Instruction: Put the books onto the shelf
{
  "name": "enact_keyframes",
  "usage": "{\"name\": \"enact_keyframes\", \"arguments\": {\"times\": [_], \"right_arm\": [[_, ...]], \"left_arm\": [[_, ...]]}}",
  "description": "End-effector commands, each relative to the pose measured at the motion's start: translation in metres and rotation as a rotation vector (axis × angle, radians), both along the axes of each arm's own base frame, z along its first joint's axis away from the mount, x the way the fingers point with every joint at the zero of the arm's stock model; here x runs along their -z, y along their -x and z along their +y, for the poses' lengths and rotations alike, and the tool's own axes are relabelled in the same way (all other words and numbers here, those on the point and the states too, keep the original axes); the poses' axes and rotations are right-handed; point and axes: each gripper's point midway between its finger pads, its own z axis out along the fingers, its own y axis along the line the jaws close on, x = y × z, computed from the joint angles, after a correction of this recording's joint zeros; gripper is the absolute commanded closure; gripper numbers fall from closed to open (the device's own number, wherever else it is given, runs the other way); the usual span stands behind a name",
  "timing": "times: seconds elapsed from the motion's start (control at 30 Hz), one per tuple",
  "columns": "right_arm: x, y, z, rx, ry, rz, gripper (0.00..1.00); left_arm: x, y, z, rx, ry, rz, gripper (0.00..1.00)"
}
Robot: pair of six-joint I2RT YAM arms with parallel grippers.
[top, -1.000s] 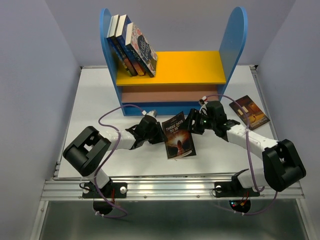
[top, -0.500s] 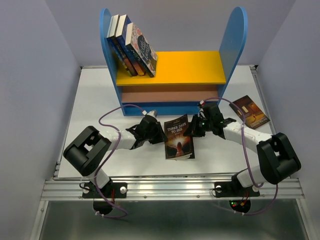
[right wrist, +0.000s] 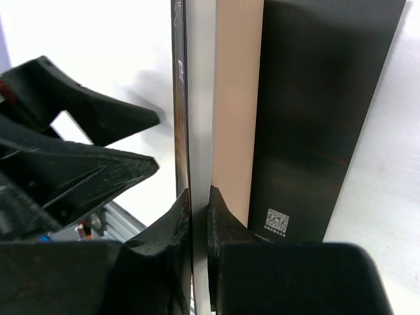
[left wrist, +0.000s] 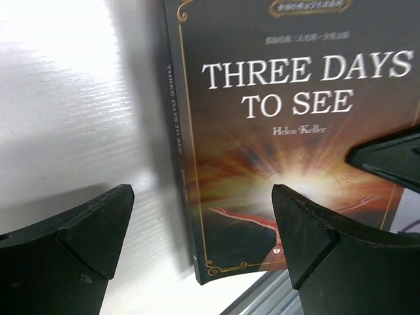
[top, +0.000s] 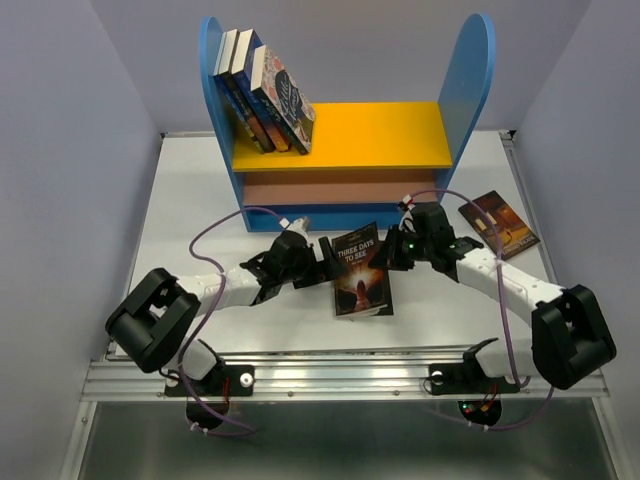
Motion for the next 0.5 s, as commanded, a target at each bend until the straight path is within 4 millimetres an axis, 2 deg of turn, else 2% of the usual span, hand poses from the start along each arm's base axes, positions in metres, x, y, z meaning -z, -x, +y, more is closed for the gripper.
{"name": "enact_keyframes", "arguments": {"times": [0.0, 0.07, 0.1, 0.13, 0.17, 0.2, 0.23, 0.47], "right_arm": [[-0.081, -0.015, 0.019, -0.081, -0.147, -0.219, 0.99], [-0.102, -0.011, 0.023, -0.112, -0.193, -0.264, 0.99], [-0.111, -0.01, 0.024, -0.123, -0.21, -0.285, 0.99], [-0.122, -0.009, 0.023, -0.132, -0.231, -0.309, 0.99], [-0.126, -0.008, 0.024, -0.137, -0.242, -0.315, 0.99], [-0.131, -0.005, 0.026, -0.151, -0.257, -0.318, 0.99], [-0.135, -0.004, 0.027, -0.157, -0.271, -0.323, 0.99], [-0.157, 0.004, 0.032, -0.222, -0.357, -0.343, 0.99]], "left_arm": [[-0.02, 0.002, 0.002, 0.019, 0.071, -0.052, 0.01], [-0.032, 0.002, -0.001, 0.032, 0.119, -0.083, 0.01], [-0.03, 0.005, 0.001, 0.037, 0.132, -0.087, 0.01], [-0.04, 0.005, 0.001, 0.044, 0.169, -0.113, 0.01], [-0.057, 0.006, -0.006, 0.077, 0.241, -0.162, 0.01], [-0.063, 0.011, -0.004, 0.084, 0.275, -0.179, 0.01], [-0.08, 0.014, -0.009, 0.121, 0.337, -0.233, 0.01], [-0.125, 0.025, -0.001, 0.152, 0.439, -0.399, 0.01]]}}
